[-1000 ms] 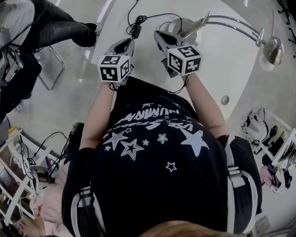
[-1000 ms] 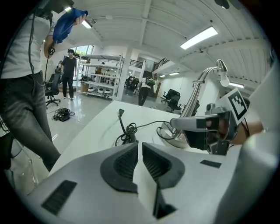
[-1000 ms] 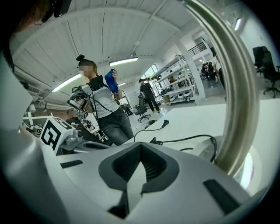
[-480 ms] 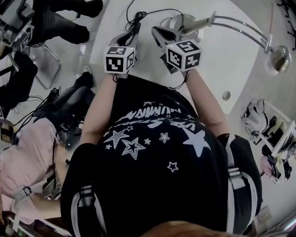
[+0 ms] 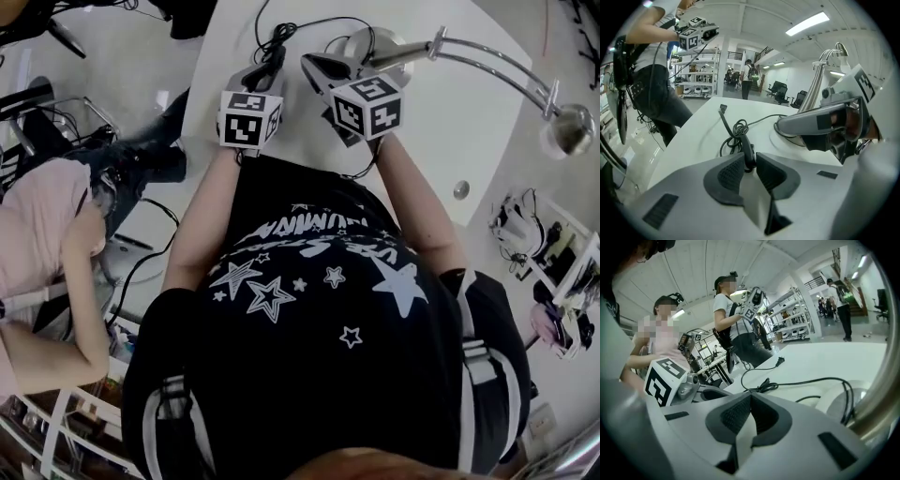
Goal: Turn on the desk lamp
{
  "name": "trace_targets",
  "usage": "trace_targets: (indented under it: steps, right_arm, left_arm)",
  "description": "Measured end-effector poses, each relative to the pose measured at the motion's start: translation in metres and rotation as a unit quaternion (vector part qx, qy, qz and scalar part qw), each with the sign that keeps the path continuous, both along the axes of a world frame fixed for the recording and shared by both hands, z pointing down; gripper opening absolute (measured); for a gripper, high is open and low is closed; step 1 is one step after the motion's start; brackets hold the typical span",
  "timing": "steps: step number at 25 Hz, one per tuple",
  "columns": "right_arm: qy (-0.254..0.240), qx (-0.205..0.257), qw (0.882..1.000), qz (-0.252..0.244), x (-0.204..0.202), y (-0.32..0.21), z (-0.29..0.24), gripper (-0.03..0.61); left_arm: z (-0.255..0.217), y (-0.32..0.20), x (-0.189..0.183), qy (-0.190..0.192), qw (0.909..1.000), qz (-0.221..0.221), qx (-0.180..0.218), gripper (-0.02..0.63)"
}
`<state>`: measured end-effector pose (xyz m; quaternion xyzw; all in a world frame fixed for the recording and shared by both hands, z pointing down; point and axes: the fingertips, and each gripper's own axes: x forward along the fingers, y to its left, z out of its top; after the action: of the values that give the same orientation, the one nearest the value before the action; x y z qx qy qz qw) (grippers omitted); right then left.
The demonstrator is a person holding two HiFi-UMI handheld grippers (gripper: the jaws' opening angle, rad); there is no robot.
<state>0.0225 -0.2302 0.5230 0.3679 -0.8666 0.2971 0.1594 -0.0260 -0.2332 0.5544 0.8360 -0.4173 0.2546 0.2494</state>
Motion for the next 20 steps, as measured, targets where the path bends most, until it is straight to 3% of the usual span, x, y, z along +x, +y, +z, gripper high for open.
trace_targets:
  steps: [11, 20]
  right_arm:
    - [0.045, -0.039, 0.997, -0.059, -0.033, -0.003, 0.025, 0.005]
    - [0.064, -0.069, 0.993, -0.067, -0.041, -0.009, 0.046, 0.005]
  left_arm:
    - [-0.001, -0.002, -0.010, 0.023, 0.9995, -0.012, -0.019, 0.063]
    - [0.002, -0.003, -0.009, 0.043, 0.9983, -0.019, -0.035, 0.062]
